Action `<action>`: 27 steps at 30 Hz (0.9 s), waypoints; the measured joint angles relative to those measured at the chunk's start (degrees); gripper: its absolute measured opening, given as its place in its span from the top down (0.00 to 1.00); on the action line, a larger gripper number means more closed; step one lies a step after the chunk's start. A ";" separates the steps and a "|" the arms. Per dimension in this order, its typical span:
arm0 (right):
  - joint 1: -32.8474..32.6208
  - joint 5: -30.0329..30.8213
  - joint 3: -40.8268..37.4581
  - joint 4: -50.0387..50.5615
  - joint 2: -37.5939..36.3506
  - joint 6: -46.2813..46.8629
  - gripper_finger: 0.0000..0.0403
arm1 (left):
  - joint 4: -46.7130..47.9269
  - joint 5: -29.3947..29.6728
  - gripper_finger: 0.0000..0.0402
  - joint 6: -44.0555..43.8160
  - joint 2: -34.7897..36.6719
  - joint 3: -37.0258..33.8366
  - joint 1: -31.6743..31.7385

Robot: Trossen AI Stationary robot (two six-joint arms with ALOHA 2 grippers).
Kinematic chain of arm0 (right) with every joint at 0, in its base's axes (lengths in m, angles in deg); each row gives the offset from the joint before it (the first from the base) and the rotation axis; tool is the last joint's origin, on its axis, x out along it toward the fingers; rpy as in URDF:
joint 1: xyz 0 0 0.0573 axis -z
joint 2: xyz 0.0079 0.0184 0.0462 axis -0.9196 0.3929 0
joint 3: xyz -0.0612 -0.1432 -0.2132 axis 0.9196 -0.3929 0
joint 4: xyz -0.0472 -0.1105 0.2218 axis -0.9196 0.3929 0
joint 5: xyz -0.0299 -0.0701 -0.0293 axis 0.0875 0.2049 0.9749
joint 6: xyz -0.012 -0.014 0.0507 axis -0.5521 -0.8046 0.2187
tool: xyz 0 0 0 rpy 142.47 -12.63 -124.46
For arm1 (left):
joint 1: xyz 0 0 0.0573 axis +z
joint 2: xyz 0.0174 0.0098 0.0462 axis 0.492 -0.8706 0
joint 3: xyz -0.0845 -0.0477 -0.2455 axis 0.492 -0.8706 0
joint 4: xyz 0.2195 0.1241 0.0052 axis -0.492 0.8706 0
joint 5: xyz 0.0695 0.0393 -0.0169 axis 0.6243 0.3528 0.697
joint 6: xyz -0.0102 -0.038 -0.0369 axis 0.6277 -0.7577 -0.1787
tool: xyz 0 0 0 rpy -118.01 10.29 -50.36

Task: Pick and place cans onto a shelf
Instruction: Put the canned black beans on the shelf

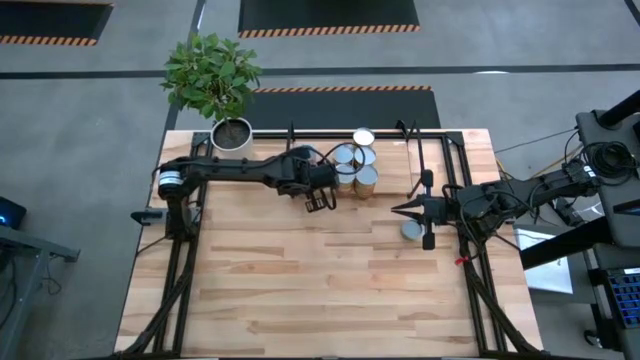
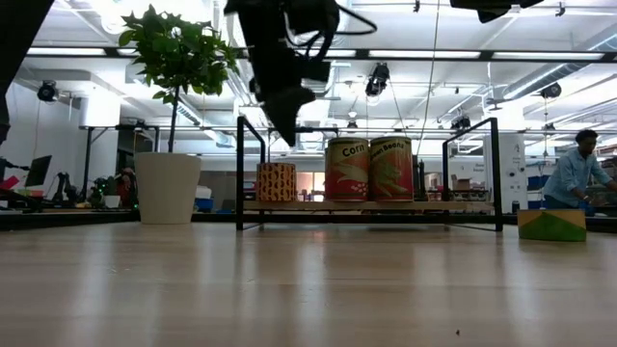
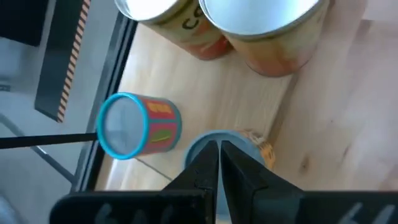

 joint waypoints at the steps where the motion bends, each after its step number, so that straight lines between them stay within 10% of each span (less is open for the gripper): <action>1: 0.00 -0.02 0.00 0.00 0.00 0.00 0.98 | 1.48 -0.16 1.00 0.11 0.00 1.02 -0.20; 9: 0.00 -0.02 -0.02 0.48 0.02 0.51 0.98 | 4.64 -10.23 1.00 7.90 -0.37 -0.10 -2.00; 27: 0.00 0.00 -0.02 0.39 0.02 0.42 0.98 | 7.36 -1.43 1.00 6.99 -6.18 -0.33 -1.76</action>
